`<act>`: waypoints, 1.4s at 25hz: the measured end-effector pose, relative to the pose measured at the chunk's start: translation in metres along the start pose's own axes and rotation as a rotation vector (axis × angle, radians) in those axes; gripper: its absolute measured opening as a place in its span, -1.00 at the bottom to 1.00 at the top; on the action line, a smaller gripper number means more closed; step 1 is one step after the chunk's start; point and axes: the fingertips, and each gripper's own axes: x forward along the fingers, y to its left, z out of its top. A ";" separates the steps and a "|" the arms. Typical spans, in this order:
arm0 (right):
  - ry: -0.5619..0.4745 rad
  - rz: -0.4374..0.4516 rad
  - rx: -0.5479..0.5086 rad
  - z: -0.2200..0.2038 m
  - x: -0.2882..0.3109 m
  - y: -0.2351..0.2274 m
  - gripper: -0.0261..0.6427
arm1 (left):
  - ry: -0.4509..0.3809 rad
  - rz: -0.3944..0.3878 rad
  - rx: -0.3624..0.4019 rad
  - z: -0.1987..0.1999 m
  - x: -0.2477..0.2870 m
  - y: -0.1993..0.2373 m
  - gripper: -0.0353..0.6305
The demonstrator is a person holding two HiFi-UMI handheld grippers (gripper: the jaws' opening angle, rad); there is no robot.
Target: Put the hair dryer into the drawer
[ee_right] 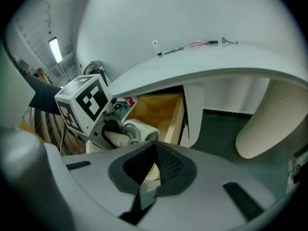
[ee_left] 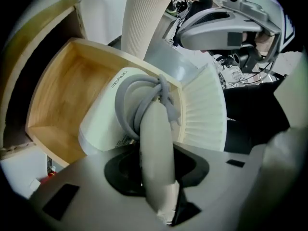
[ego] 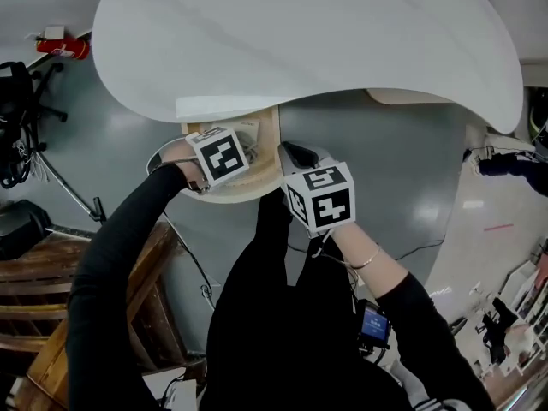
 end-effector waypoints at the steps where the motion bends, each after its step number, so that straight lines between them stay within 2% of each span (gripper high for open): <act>1: 0.002 -0.003 -0.003 0.000 0.003 -0.001 -0.92 | 0.002 0.006 -0.005 0.001 0.003 0.003 -0.48; 7: 0.036 -0.002 -0.018 -0.004 0.016 -0.004 -0.92 | -0.010 0.027 -0.044 0.010 0.020 0.011 -0.48; 25: 0.055 -0.030 -0.035 -0.004 0.017 -0.010 -0.92 | -0.141 0.128 -0.164 0.043 0.054 0.036 -0.48; 35: 0.052 -0.047 -0.023 -0.003 0.014 -0.009 -0.92 | -0.172 0.217 -0.170 0.056 0.056 0.055 -0.48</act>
